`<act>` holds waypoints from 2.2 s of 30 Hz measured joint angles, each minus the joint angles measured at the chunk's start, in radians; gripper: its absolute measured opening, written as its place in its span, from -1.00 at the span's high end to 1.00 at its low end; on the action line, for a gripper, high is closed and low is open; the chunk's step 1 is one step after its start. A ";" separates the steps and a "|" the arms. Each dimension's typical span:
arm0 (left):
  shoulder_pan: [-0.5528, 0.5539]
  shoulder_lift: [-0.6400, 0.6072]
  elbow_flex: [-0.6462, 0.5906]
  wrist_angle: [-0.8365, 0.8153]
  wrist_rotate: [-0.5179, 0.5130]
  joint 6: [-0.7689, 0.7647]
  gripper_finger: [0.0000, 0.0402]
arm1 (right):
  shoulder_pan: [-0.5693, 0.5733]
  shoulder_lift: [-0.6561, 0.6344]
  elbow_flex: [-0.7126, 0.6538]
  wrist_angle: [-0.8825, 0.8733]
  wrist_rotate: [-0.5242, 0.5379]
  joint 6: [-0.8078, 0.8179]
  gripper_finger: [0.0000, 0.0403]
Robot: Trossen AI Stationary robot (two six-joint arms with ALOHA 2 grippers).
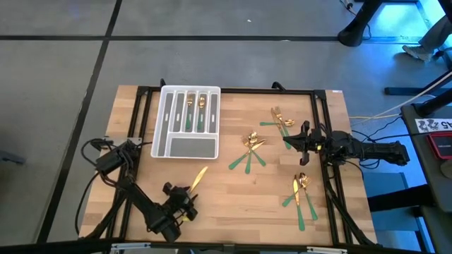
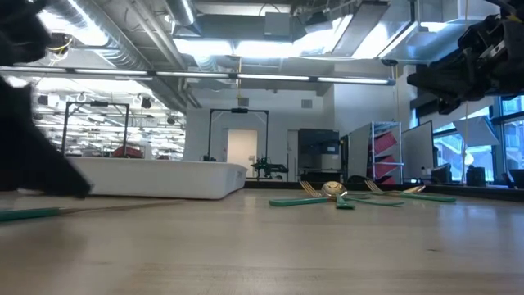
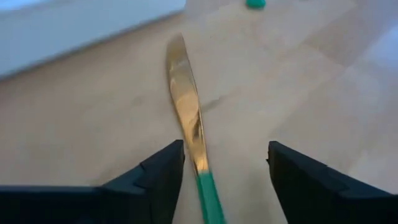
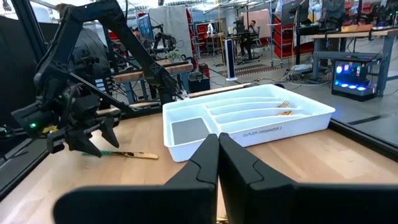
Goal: Sort silverware
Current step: Put the green knife into the white cutlery tray
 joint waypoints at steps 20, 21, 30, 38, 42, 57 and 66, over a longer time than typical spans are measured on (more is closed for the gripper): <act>-0.047 0.137 0.003 0.030 0.004 0.012 0.62 | 0.000 0.000 0.000 0.005 0.000 0.056 0.95; -0.051 0.137 -0.001 0.030 0.002 0.009 0.68 | 0.000 0.000 0.000 0.006 0.000 0.059 0.95; -0.057 0.139 -0.011 0.029 -0.021 -0.062 0.88 | 0.001 0.000 0.000 0.013 -0.050 0.077 0.95; -0.056 0.118 0.018 -0.023 0.024 -0.108 0.87 | 0.001 0.000 0.000 0.013 -0.051 0.084 0.95; -0.056 0.095 0.022 -0.048 0.005 -0.124 0.84 | 0.001 0.000 0.000 0.014 -0.052 0.085 0.95; -0.058 0.093 0.027 -0.072 -0.065 -0.142 0.82 | 0.001 0.000 0.000 0.014 -0.052 0.084 0.95; -0.058 0.091 0.063 -0.078 -0.141 -0.085 0.85 | 0.001 0.000 0.000 0.014 -0.051 0.084 0.95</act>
